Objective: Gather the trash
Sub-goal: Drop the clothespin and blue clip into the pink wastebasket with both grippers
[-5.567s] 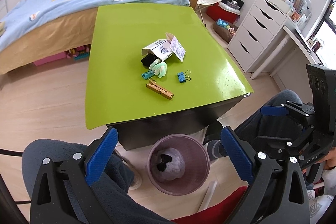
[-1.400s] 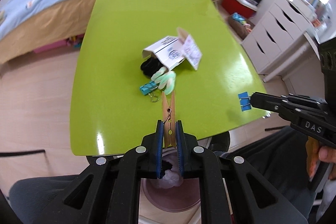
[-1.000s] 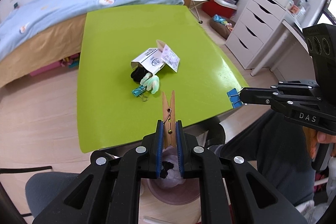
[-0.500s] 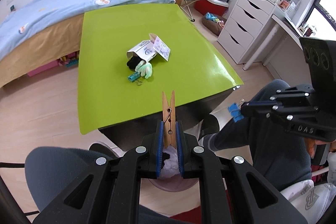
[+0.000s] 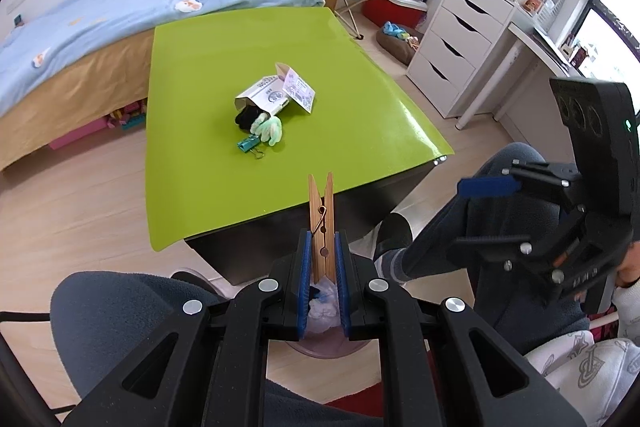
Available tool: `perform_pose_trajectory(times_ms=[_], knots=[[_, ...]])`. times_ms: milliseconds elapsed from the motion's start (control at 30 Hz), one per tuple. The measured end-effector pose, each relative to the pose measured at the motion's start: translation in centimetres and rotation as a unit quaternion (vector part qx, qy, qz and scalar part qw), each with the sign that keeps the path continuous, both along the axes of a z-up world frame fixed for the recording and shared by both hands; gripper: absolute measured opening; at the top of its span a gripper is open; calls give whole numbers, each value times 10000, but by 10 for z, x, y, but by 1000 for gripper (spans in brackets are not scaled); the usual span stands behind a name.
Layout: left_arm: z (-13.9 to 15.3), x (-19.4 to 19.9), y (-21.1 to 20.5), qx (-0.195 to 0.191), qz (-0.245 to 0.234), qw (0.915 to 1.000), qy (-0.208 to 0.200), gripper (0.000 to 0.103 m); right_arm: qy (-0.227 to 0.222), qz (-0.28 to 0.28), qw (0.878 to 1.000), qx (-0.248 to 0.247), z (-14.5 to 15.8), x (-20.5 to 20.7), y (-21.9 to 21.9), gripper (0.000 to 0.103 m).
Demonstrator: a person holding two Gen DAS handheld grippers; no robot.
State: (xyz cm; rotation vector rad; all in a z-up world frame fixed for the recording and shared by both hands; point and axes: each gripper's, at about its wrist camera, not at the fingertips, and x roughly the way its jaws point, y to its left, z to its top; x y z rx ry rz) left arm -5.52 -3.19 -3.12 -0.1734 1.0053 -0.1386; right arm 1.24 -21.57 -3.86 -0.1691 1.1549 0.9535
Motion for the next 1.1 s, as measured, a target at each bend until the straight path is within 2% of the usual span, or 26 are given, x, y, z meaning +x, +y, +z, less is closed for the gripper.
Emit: perform_pose_trajectory(times_ms=[167,533,600,633,667,767,800,933,1100], knots=[[-1,-1,-8,-16,-242,9997,45,12,-101,-305,9995,-34,3,8,-11,91],[-6,2,-29,20,-746,9970,181,12,-129,-560,9983,9,7,17,-27,92],[-9,4,-30,31,-778,9967,212,16,-123,-590,9982,26,7,18,-29,93],[-11,6,-32,37,-787,9966,256,20,-122,-602,9981,32,7,18,-30,93],[-12,7,-32,43,-774,9966,273,42,-123,-615,9980,42,8,18,-31,94],[-12,6,-27,-28,-624,9980,130,85,-126,-650,9978,57,9,19,-32,95],[-11,6,-26,4,-574,9983,68,90,-125,-656,9978,62,8,19,-33,96],[-9,7,-20,139,-405,9991,-44,95,-95,-657,9978,58,6,20,-32,98],[-7,9,-9,140,-144,9998,-76,95,-61,-629,9980,83,6,20,-28,99]])
